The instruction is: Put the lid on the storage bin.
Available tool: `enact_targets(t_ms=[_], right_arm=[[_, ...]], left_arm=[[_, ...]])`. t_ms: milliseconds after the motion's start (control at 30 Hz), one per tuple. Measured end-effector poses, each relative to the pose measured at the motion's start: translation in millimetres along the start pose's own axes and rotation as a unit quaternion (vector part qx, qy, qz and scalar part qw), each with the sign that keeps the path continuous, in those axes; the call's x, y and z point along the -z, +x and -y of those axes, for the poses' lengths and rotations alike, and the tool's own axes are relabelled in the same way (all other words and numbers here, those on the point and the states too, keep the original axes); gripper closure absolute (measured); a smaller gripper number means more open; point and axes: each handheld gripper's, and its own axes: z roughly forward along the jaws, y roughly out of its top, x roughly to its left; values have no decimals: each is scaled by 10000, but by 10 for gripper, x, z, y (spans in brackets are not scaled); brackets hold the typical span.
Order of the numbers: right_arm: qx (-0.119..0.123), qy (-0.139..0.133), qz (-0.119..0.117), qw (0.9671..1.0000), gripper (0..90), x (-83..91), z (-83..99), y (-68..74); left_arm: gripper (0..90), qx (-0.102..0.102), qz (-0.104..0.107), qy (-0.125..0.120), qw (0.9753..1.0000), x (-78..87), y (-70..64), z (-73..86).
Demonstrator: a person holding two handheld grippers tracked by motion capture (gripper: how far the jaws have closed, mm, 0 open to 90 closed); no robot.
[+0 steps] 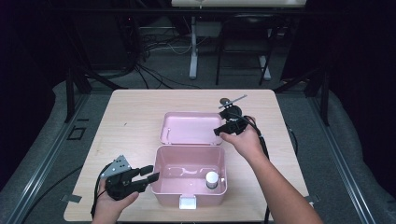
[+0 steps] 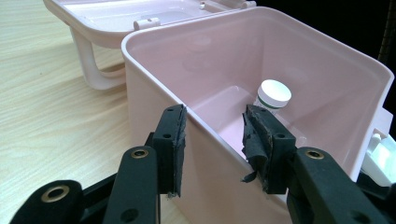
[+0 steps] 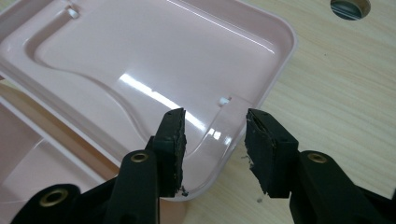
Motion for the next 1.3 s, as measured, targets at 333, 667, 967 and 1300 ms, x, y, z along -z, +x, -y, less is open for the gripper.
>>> enact_targets(t_ms=[333,667,967,1300], right_arm=[[-349,-58,111,9993,622,-73,1,-88],[-491,-32,211,9986,672,-126,-61,-135],[-675,-38,320,9972,680,-215,-133,-176],[-954,94,403,9946,698,-352,-181,-248]], left_arm=[[592,0,-3,-4,10000,0,-1,1],[592,14,3,-12,10000,-1,0,2],[592,10,1,-10,10000,-1,-1,2],[592,6,1,2,10000,2,1,2]])
